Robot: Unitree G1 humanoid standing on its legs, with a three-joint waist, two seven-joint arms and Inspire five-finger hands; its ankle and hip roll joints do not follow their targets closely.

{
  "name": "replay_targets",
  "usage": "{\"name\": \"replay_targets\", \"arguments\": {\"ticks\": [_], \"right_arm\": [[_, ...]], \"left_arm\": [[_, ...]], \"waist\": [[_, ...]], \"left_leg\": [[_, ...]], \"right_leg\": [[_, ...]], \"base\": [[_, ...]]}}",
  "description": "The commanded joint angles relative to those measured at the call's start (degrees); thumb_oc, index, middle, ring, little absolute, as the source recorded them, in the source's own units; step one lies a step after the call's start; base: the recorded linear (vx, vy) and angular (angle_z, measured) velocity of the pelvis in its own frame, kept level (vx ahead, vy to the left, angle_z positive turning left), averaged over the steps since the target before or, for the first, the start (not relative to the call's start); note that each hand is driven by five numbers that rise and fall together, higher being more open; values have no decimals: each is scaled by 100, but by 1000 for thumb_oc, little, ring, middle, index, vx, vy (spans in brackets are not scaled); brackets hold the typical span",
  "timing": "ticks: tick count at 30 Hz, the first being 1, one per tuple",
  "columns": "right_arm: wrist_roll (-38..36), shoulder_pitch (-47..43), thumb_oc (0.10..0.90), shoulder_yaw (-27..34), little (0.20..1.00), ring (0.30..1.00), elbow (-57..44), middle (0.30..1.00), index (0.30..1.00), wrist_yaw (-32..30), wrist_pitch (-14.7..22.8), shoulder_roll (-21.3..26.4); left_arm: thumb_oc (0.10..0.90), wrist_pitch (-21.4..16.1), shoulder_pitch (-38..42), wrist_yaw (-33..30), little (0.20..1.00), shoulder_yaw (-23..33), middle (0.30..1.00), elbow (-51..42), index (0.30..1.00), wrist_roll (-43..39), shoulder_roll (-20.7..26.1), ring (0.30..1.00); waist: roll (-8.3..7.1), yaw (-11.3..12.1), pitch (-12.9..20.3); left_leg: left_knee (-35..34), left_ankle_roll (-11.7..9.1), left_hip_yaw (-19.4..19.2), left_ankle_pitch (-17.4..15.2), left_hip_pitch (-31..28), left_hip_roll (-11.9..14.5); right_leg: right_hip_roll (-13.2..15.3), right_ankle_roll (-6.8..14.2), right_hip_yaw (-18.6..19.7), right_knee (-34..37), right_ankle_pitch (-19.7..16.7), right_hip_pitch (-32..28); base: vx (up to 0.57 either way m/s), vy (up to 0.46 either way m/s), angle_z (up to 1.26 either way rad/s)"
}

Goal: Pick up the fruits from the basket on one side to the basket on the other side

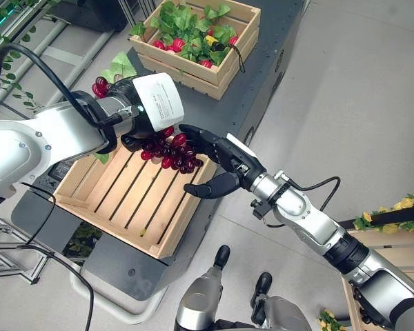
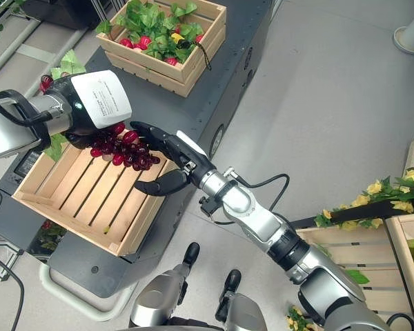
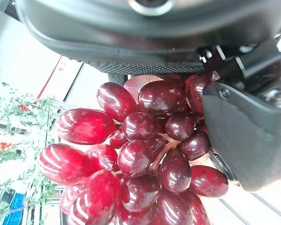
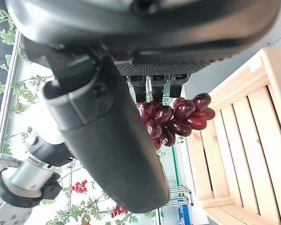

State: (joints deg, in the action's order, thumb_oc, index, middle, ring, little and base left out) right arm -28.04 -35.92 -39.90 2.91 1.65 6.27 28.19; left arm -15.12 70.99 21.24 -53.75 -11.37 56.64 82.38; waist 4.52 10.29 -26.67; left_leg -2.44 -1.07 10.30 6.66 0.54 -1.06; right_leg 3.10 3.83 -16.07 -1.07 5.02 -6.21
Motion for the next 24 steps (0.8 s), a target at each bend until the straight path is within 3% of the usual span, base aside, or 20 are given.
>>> {"name": "replay_targets", "arguments": {"ticks": [1,8,15,24], "right_arm": [[-311,565,800,-197,900,900,-179,900,900,-330,378,-609],[-311,518,800,-172,900,900,-129,900,900,-563,265,-755],[-852,418,800,-97,900,900,-132,900,900,-776,91,-955],[-834,398,800,-136,900,900,-159,900,900,-915,-31,-1052]], "left_arm": [[400,197,-308,-85,300,-159,300,514,300,253,-281,300],[400,281,-247,33,300,-150,300,289,300,375,-544,300],[400,275,-506,135,300,67,300,78,300,457,-813,300],[400,313,-762,117,300,203,300,-65,300,485,-984,300]], "waist": [[7,-11,2067],[-1,-17,2098],[-47,16,2118],[-76,34,2151]], "left_leg": [[-256,10,-196,-362,-96,-356],[-256,18,-174,-381,-110,-355],[-256,43,-131,-399,-124,-364],[-256,62,-125,-399,-113,-363]], "right_leg": [[156,136,57,324,-361,102],[154,120,49,305,-338,99],[148,100,9,275,-318,99],[143,96,-7,287,-328,106]], "base": [[0,0,0],[0,0,0],[0,0,0],[0,0,0]]}}
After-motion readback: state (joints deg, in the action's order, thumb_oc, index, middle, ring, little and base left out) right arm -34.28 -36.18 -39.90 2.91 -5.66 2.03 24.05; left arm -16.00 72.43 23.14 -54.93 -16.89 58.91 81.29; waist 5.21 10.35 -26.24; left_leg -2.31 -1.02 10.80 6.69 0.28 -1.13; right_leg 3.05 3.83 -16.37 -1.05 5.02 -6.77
